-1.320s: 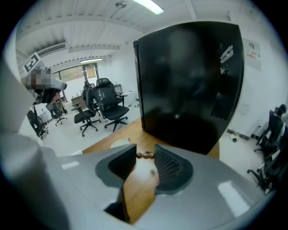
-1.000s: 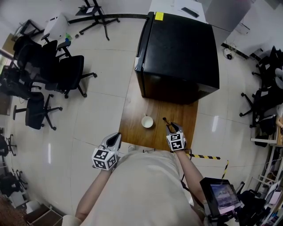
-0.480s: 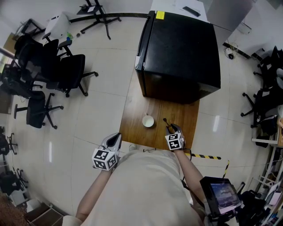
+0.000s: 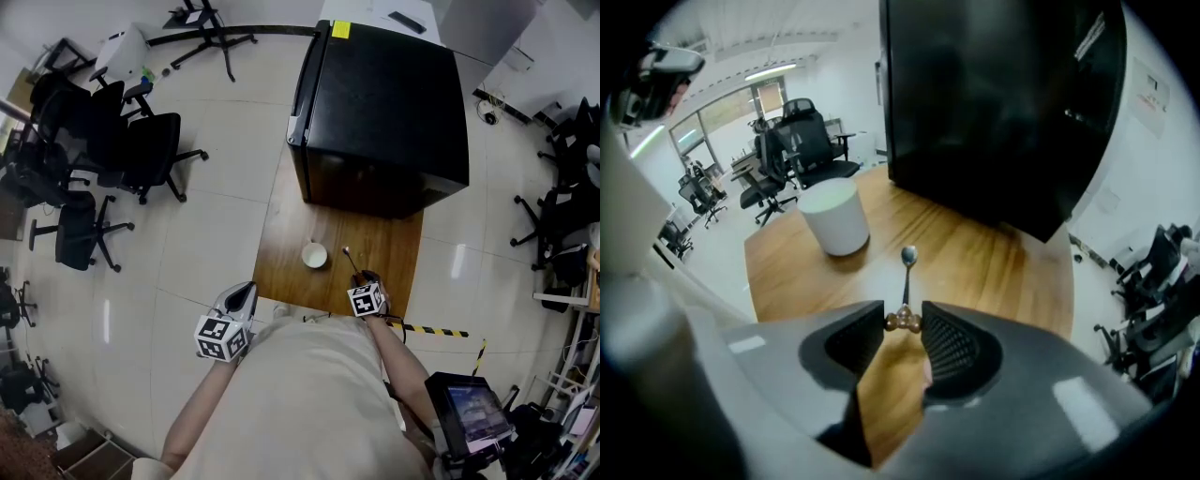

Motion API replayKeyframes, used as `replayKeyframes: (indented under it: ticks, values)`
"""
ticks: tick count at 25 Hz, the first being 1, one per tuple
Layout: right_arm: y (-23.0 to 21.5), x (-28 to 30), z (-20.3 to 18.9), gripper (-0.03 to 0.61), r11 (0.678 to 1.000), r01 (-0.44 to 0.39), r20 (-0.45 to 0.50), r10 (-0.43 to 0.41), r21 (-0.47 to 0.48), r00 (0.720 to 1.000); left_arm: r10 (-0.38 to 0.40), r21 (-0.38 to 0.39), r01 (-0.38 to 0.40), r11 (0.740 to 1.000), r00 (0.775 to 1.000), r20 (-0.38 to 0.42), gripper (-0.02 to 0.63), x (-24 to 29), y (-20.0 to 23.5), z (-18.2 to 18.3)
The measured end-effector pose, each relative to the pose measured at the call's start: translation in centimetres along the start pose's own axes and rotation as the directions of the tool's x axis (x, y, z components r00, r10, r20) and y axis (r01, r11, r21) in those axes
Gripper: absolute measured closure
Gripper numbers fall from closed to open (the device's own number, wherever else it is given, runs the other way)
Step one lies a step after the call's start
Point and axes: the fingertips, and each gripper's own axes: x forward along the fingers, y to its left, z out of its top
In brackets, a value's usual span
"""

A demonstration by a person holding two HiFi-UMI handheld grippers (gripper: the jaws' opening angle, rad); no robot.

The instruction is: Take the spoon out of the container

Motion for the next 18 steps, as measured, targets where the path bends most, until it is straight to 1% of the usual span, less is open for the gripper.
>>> replayKeyframes:
  ticks: [6,14,18]
  values:
    - [0.6,1.6,-1.9,0.454,1.000,-0.010,-0.097,0.009,-0.009,0.995,0.001,-0.002,-0.001,1.000,1.000,-0.005,0.617,-0.1,-0.1,-0.1]
    - [0.3,2.6,-2.0,0.453,1.000,0.016,-0.133,-0.019,-0.019,0.991,0.021,-0.011,-0.021,1.000,1.000,-0.002,0.617,-1.3,0.8,-0.5]
    - [0.5,3.0,-1.5,0.453,0.999,0.033,-0.142,-0.031,0.009,0.989,0.036,-0.028,-0.036,0.999,0.999,0.001,0.617,-2.3,1.9,-0.9]
